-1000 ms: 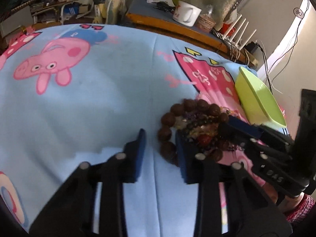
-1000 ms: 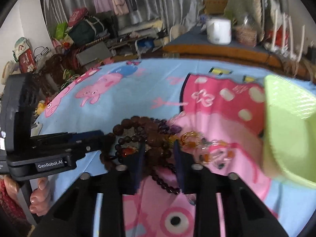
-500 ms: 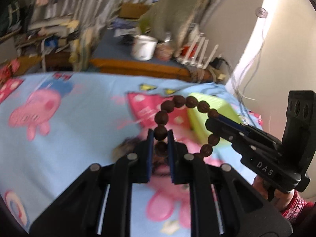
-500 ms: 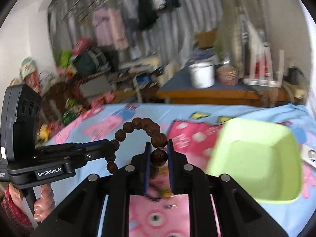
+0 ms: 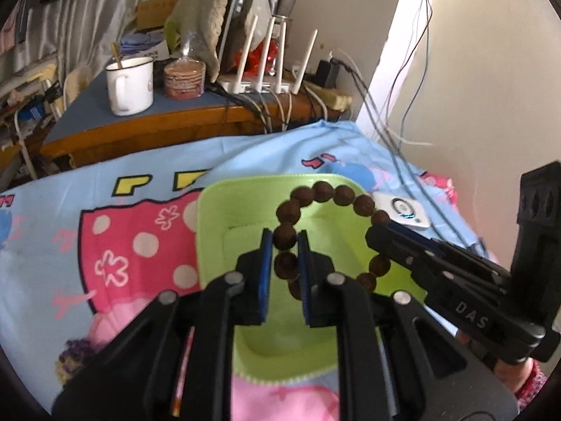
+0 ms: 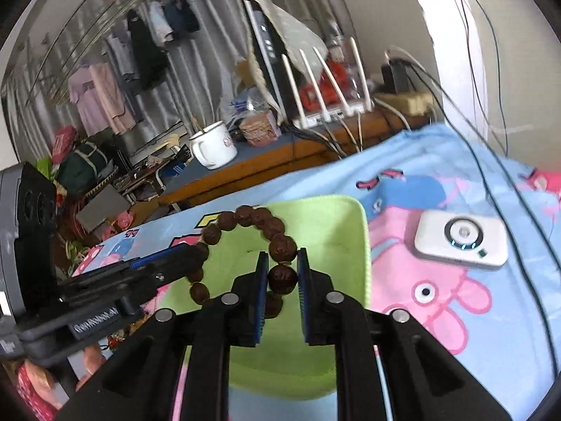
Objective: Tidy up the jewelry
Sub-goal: 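Carry the brown bead bracelet over the green basket and open the left tool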
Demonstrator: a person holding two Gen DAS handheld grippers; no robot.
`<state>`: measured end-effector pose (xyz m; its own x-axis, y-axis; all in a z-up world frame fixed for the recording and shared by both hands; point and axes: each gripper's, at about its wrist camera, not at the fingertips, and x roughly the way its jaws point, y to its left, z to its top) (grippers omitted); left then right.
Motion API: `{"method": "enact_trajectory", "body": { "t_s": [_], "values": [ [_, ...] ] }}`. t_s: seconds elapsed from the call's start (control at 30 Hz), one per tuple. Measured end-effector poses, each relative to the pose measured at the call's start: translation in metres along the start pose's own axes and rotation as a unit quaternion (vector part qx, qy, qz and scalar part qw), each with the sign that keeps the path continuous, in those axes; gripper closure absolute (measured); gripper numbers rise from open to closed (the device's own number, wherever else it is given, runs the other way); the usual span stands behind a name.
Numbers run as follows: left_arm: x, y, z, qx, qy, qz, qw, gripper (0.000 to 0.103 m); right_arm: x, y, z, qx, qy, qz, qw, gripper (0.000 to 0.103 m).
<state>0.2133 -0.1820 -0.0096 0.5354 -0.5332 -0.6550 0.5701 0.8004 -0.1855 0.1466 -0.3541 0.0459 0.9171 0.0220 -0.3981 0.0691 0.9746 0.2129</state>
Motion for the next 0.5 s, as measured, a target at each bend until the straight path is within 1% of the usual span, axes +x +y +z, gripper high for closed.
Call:
{"method": "enact_trajectory", "body": {
  "t_s": [0.07,0.1,0.13,0.17,0.2,0.23,0.27,0.3,0.33,0.37,0.4,0.43,0.47,0.5],
  "values": [
    [0.002,0.003,0.000,0.003,0.021,0.007,0.9998,0.087,0.002,-0.007,-0.001,0.028,-0.005,-0.003,1.000,0.103],
    [-0.004,0.008,0.001,0.000,0.019,0.004,0.9998,0.087,-0.003,-0.008,-0.002,0.039,-0.012,0.002,0.999,0.103],
    [-0.019,0.016,0.003,-0.006,0.001,0.001,1.0000,0.087,-0.011,-0.009,-0.002,0.049,-0.027,0.008,0.998,0.098],
    [-0.037,0.025,0.003,-0.013,-0.020,0.001,0.9997,0.087,-0.020,-0.008,-0.001,0.053,-0.043,0.012,0.998,0.087],
    [-0.053,0.034,0.004,-0.021,-0.040,0.002,0.9990,0.087,-0.032,-0.006,-0.001,0.052,-0.065,0.018,0.996,0.083],
    [-0.076,0.049,0.001,-0.033,-0.063,0.005,0.9974,0.087,-0.043,-0.002,-0.002,0.046,-0.084,0.029,0.995,0.081],
    [-0.096,0.063,-0.003,-0.041,-0.079,0.015,0.9959,0.087,-0.055,0.005,-0.004,0.035,-0.098,0.053,0.993,0.081],
    [-0.110,0.075,-0.009,-0.044,-0.087,0.030,0.9948,0.087,-0.061,0.011,-0.006,0.026,-0.099,0.070,0.992,0.081],
    [-0.118,0.084,-0.015,-0.046,-0.088,0.047,0.9940,0.087,-0.065,0.018,-0.009,0.017,-0.097,0.087,0.991,0.081],
    [-0.126,0.095,-0.023,-0.049,-0.084,0.066,0.9930,0.087,-0.067,0.029,-0.016,0.004,-0.086,0.109,0.990,0.081],
    [-0.130,0.107,-0.032,-0.058,-0.078,0.079,0.9922,0.087,-0.066,0.037,-0.020,-0.005,-0.073,0.122,0.990,0.082],
    [-0.131,0.116,-0.040,-0.069,-0.071,0.083,0.9916,0.087,-0.062,0.049,-0.027,-0.018,-0.051,0.138,0.989,0.085],
    [-0.131,0.126,-0.049,-0.085,-0.060,0.083,0.9911,0.087,-0.055,0.062,-0.036,-0.032,-0.027,0.147,0.988,0.093],
    [-0.129,0.135,-0.057,-0.101,-0.048,0.080,0.9905,0.087,-0.049,0.070,-0.041,-0.043,-0.008,0.149,0.988,0.097]
  ]
}}
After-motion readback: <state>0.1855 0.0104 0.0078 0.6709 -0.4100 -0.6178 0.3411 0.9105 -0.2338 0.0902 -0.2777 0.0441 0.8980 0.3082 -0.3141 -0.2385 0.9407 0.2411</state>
